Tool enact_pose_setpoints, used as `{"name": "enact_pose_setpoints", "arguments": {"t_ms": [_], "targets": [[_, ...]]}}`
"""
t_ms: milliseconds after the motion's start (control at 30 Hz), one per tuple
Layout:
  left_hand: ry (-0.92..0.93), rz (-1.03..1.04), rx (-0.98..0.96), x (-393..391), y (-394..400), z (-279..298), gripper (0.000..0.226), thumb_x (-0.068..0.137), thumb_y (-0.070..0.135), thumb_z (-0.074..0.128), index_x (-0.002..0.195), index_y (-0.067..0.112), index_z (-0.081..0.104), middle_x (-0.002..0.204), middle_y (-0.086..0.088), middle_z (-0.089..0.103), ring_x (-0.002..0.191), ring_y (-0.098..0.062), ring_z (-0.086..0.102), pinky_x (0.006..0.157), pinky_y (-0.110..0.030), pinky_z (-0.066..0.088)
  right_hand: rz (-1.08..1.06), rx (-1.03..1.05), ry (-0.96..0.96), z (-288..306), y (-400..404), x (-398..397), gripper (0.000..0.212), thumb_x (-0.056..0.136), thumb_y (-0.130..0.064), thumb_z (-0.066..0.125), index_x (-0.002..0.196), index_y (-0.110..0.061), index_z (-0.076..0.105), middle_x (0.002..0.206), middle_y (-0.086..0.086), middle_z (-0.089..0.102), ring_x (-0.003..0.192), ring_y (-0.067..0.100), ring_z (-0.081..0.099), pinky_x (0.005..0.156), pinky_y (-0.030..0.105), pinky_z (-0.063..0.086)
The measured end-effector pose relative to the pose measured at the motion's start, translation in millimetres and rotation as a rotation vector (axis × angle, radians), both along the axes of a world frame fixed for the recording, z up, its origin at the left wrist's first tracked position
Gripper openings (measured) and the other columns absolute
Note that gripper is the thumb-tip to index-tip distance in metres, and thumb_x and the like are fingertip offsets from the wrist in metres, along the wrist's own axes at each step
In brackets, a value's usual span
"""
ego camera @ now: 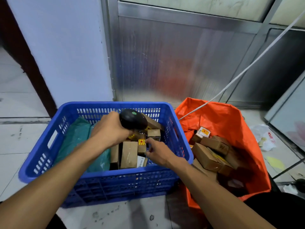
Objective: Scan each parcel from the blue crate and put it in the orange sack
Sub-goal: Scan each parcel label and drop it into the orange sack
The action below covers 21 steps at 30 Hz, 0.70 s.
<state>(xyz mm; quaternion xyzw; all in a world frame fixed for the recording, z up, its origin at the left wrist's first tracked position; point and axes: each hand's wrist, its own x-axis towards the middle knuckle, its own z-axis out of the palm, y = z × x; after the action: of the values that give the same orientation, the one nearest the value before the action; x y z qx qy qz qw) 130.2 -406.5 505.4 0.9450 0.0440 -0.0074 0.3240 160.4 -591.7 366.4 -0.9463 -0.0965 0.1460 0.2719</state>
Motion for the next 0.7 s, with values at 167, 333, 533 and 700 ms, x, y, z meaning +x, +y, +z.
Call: {"name": "enact_pose_setpoints", "arguments": {"t_ms": [167, 333, 533, 700], "targets": [[-0.008, 0.071, -0.042, 17.5, 21.8, 3.6, 0.024, 0.075, 0.035, 0.079, 0.087, 0.016, 0.072, 0.082, -0.008, 0.073, 0.086, -0.029, 0.070, 0.079, -0.041, 0.059, -0.005, 0.009, 0.185, -34.7, 28.6, 6.5, 0.054, 0.095, -0.031, 0.060, 0.143, -0.018, 0.040, 0.124, 0.014, 0.063, 0.111, 0.031, 0.059, 0.086, 0.038, 0.047], [0.032, 0.081, -0.049, 25.9, 29.9, -3.5, 0.031, 0.073, 0.038, 0.076, 0.094, 0.015, 0.072, 0.087, -0.012, 0.074, 0.089, -0.032, 0.071, 0.078, -0.040, 0.058, -0.025, -0.113, 0.323, -57.8, 44.2, 21.4, 0.057, 0.094, -0.032, 0.056, 0.146, -0.014, 0.041, 0.141, 0.014, 0.051, 0.122, 0.032, 0.053, 0.093, 0.040, 0.045], [0.072, 0.087, -0.114, 34.8, 37.7, -2.1, 0.029, 0.073, 0.036, 0.076, 0.093, 0.017, 0.071, 0.084, -0.010, 0.072, 0.088, -0.031, 0.072, 0.084, -0.044, 0.059, 0.033, -0.255, 0.274, -79.3, 60.3, 45.8, 0.062, 0.090, -0.026, 0.063, 0.145, -0.012, 0.038, 0.146, 0.015, 0.046, 0.128, 0.033, 0.048, 0.102, 0.042, 0.046], [0.117, 0.084, -0.136, 36.7, 41.9, -2.9, 0.046, 0.051, 0.046, 0.061, 0.086, 0.018, 0.071, 0.086, -0.009, 0.075, 0.085, -0.030, 0.074, 0.084, -0.045, 0.060, 0.196, -0.506, 0.116, -95.6, 78.2, 60.2, 0.084, 0.080, -0.031, 0.081, 0.144, -0.017, 0.029, 0.145, 0.015, 0.029, 0.134, 0.038, 0.034, 0.099, 0.054, 0.044]]}}
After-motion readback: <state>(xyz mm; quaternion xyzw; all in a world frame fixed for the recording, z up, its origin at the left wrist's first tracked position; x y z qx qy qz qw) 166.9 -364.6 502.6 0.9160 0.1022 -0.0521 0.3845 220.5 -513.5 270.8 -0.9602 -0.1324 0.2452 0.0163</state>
